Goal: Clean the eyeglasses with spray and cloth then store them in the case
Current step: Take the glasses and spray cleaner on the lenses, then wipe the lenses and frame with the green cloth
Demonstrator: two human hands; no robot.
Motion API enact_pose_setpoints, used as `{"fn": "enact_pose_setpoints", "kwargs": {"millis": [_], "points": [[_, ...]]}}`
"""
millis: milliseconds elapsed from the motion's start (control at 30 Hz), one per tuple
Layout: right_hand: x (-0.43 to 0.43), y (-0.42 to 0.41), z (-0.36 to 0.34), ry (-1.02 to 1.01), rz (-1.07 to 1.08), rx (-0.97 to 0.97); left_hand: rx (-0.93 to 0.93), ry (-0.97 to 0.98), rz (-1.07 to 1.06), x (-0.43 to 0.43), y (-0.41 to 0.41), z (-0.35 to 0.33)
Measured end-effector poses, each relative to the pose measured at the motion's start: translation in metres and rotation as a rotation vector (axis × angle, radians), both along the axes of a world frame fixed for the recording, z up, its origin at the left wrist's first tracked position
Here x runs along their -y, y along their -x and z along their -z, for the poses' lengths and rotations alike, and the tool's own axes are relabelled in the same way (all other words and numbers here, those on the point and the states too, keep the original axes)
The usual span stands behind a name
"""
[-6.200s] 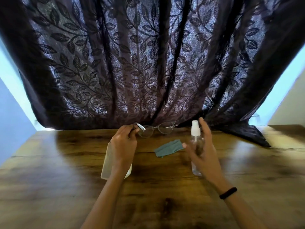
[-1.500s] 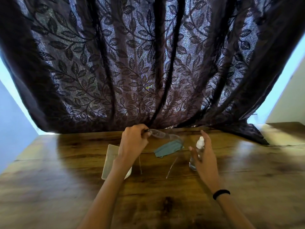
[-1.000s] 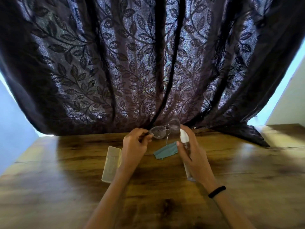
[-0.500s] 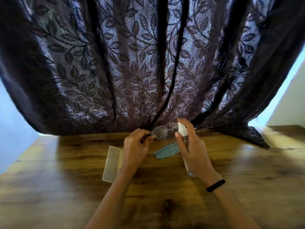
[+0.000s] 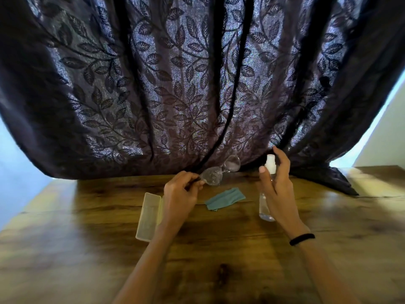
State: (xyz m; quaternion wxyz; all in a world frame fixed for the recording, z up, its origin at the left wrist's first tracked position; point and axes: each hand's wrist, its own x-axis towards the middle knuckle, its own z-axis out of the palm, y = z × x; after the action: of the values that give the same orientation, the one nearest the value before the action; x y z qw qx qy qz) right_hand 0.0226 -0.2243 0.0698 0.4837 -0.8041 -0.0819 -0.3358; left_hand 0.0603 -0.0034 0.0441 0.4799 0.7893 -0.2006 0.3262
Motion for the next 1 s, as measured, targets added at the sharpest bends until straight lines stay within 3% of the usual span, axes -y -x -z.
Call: {"fn": "enact_pose_setpoints", "kwargs": {"millis": [333,533,633,733,867,933,1000], "points": [[0.027,-0.009,0.056,-0.006,0.073,-0.161,-0.059,0.091,0.020,0.000,0.004,-0.004],[0.025,-0.001,0.058,-0.073,0.027,-0.208,-0.138,0.168,0.049,0.001,0.006,-0.006],[0.023,0.003,0.059,-0.059,0.108,-0.199,-0.218,0.205,0.074,0.001,0.007,-0.007],[0.013,0.008,0.050,0.116,0.300,-0.005,-0.264,0.261,0.100,0.000,0.005,-0.003],[-0.013,0.006,0.038,0.427,0.236,0.199,-0.250,0.290,0.083,-0.002,-0.001,0.000],[-0.026,0.001,0.043,0.536,0.205,0.174,-0.234,0.286,0.090,-0.003,-0.001,0.000],[-0.036,-0.008,0.053,0.580,0.144,0.015,-0.226,0.293,0.110,-0.004,0.000,0.001]]}}
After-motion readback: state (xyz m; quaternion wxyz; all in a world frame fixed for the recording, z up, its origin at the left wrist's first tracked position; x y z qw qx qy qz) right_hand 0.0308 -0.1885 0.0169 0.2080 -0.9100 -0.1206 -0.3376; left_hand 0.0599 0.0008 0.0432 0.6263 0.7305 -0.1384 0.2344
